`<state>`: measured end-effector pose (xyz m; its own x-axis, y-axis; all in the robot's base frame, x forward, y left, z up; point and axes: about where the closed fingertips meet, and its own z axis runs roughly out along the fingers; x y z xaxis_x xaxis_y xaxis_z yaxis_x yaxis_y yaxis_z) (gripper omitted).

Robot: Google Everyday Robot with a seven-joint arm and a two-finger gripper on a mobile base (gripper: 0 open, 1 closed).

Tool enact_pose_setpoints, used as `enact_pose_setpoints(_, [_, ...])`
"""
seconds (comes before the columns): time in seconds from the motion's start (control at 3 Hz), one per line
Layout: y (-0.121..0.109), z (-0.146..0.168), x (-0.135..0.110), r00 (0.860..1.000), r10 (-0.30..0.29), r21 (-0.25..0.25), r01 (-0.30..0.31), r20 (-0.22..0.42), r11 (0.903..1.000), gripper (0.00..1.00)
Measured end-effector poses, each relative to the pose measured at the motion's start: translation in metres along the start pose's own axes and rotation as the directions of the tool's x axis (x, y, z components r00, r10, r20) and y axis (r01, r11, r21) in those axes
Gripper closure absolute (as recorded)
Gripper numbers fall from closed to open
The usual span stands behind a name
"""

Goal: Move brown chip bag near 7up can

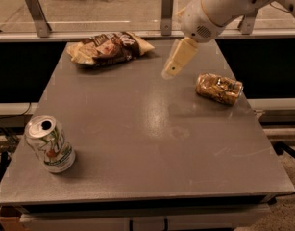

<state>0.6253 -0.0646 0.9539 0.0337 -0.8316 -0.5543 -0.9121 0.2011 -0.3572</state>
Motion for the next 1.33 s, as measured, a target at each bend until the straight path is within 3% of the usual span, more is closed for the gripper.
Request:
enact_pose_setpoints(0.67, [-0.055,0.074,-0.028,0.992,0.025,0.082,-0.035,0.123,0.9960,0.00])
enact_pose_setpoints(1.0, [-0.082,0.115,-0.044,0.976,0.056,0.087,-0.076,0.209,0.9934,0.00])
enact_pose_setpoints(1.33, [-0.088,0.154,-0.060,0.958,0.104,0.044,-0.120,0.268,0.9918,0.00])
